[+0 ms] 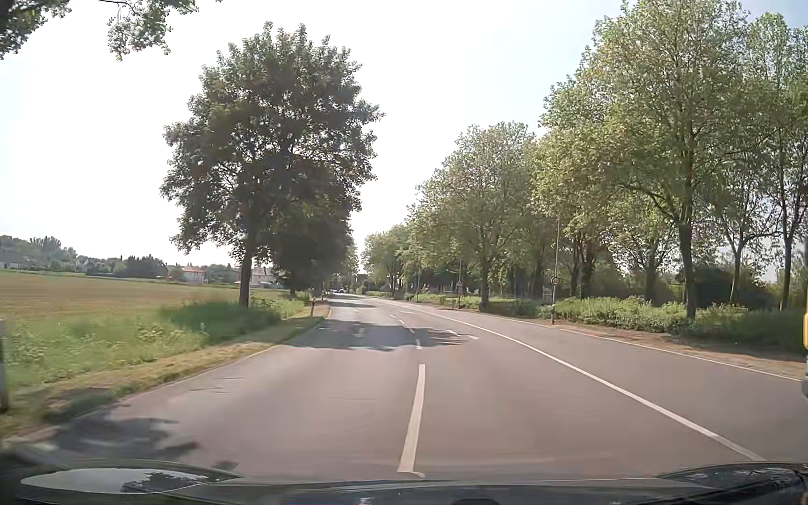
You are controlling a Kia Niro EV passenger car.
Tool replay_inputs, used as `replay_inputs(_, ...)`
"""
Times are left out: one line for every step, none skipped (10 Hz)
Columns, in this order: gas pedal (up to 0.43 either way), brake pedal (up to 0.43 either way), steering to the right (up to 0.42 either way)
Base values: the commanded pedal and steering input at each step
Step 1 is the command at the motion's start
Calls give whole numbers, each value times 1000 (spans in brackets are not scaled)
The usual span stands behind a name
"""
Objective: Follow the waypoints while adhering to traffic rules and regulations
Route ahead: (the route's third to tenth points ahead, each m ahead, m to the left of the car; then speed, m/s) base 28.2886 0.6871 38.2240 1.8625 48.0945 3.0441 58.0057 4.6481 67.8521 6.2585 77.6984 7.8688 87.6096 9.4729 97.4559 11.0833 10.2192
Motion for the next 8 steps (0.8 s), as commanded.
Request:
replay_inputs(398, 0, 56)
replay_inputs(398, 0, 56)
replay_inputs(398, 0, 55)
replay_inputs(398, 0, 54)
replay_inputs(409, 0, 49)
replay_inputs(409, 0, 44)
replay_inputs(409, 0, 40)
replay_inputs(409, 0, 29)
